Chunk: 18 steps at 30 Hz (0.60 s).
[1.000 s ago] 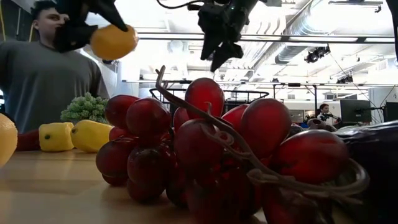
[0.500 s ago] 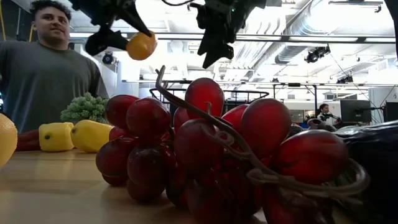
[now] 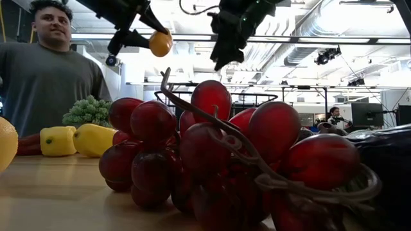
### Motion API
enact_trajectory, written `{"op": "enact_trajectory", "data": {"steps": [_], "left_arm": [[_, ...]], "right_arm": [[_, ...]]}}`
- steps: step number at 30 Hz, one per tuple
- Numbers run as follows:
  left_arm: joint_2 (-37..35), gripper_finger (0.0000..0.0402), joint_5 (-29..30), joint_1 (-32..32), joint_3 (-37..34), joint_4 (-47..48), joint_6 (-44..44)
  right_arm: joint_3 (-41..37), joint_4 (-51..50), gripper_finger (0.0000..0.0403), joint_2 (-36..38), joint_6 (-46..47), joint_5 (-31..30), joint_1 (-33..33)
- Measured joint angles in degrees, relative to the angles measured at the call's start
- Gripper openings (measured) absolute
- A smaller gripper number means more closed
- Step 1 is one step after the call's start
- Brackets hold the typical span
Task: Build produce basket
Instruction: Put the bottom yellow mango into the black wire basket
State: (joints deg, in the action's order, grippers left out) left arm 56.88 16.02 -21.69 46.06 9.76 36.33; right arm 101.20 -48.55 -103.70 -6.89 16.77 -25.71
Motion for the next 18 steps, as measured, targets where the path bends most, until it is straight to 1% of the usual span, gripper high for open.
{"op": "enact_trajectory", "data": {"steps": [5, 11, 13, 18], "left_arm": [[1.2, 0.0205, -1.9, -2.4, 0.0, -5.7, -3.2], [3.8, 0.0205, -2.0, -3.6, 0.0, -12.7, -4.1], [4.9, 0.0205, -1.8, -3.8, 0.0, -15.7, -3.9], [7.4, 0.0205, 0.5, -3.9, 0.0, -20.9, -2.0]], "right_arm": [[4.4, 0.0, 0.0279, 0.0, -3.4, 5.8, -0.3], [8.6, 0.6, 0.0279, 0.0, -3.5, 6.4, 0.3], [8.9, 2.2, 0.0279, 0.0, -1.9, 6.4, 0.6], [9.0, 5.8, 0.0279, 0.0, 5.5, 5.9, 1.5]]}}
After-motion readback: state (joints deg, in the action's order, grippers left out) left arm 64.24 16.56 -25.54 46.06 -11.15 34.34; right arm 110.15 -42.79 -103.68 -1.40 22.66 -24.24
